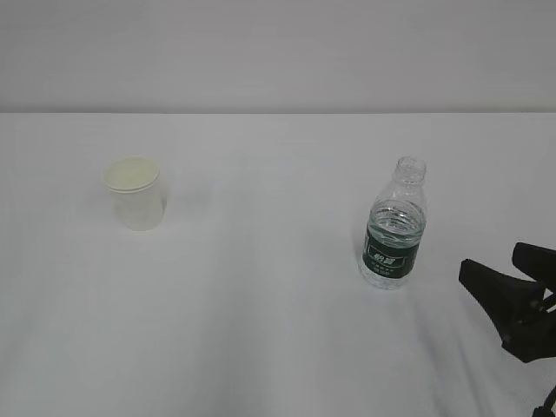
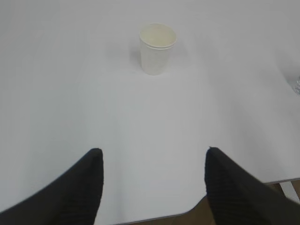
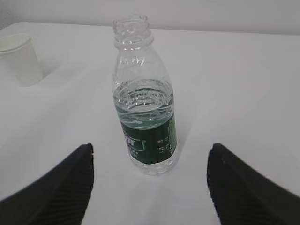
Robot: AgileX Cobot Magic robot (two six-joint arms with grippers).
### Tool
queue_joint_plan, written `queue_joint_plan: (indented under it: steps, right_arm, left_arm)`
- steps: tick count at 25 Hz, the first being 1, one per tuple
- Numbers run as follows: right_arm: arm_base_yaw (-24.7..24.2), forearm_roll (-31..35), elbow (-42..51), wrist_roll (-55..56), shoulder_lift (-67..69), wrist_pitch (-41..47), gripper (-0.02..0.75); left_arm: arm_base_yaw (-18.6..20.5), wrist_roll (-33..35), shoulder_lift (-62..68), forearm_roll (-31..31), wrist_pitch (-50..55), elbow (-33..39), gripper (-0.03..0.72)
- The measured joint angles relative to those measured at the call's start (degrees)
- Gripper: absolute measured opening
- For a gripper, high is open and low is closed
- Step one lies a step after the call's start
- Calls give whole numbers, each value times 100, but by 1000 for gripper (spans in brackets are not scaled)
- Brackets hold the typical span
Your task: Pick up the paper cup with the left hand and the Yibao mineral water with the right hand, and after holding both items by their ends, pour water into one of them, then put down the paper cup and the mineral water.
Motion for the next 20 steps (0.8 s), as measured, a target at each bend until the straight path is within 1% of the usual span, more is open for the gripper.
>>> queue_joint_plan:
  steps: [6, 12, 20]
  right_arm:
    - [0, 0, 0, 0, 497, -392, 559]
    - [0, 0, -10, 2, 1184, -995, 557]
    - [0, 0, -10, 2, 1901, -1054, 557]
  left_arm:
    - [0, 0, 0, 0, 0, 0, 477]
    - [0, 0, 0, 0, 0, 0, 458]
    - [0, 0, 0, 0, 0, 0, 449]
